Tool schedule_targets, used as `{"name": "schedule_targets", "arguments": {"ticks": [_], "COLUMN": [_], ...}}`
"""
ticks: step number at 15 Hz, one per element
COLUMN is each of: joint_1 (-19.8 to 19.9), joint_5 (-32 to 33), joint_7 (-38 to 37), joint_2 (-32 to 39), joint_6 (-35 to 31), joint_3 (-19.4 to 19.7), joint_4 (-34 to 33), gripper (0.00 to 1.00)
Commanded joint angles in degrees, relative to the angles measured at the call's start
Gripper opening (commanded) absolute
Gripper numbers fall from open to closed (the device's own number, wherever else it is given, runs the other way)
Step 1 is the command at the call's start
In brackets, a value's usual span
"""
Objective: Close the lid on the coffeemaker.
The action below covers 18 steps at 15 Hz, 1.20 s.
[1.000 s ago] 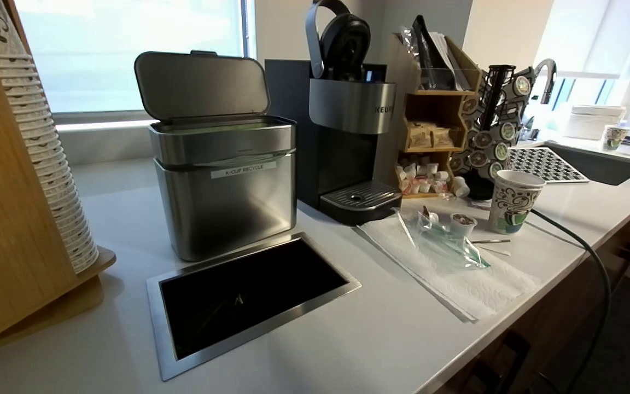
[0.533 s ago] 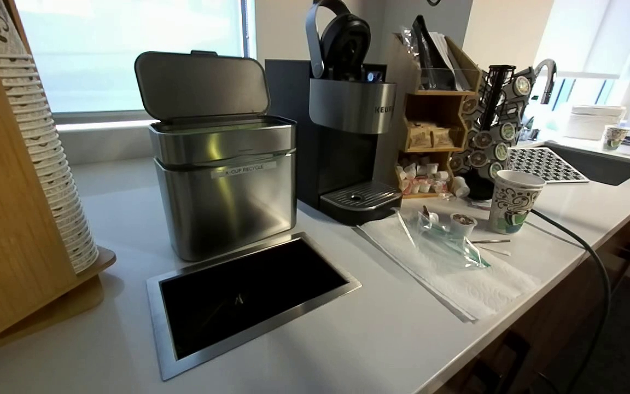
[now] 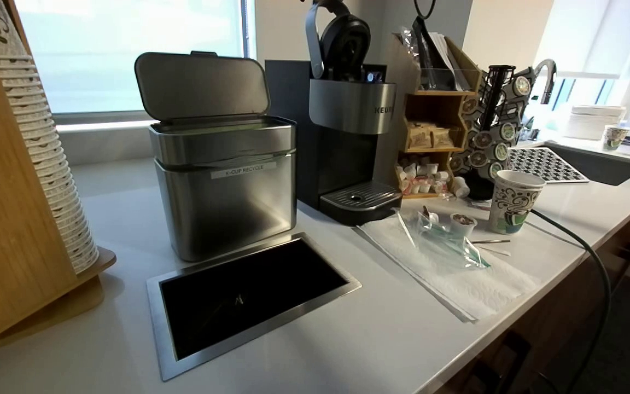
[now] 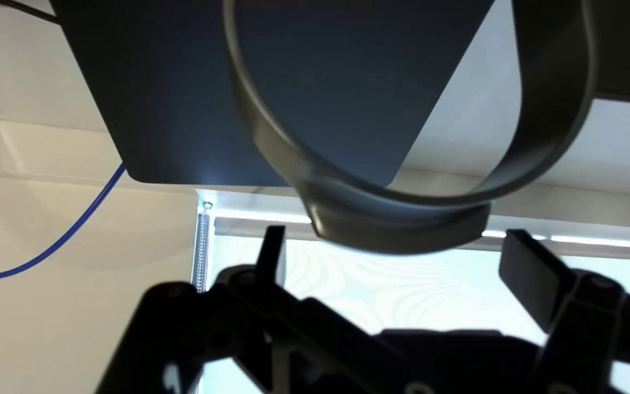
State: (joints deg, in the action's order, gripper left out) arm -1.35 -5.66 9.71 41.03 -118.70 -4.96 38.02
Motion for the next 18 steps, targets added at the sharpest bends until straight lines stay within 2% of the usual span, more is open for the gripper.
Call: {"name": "schedule_targets", "arguments": {"ticks": [1,5,14,18], "joint_1": [-0.22,0.12,3.43,5.24], "joint_5": [-0.96,-2.36,-8.7,-13.0], "joint_7": [-5.13,-11.55,-19.0,-24.75], "joint_2": [1.39,0.29,-5.11,-5.79], "joint_6": [3.11,8.86,31.99,38.46], "joint_3": [-0.06,-0.81,-2.97,-3.81], "joint_4": [-2.93,-3.15,-4.1,-2.63], "gripper": [1.0,1.0,1.0,1.0]}}
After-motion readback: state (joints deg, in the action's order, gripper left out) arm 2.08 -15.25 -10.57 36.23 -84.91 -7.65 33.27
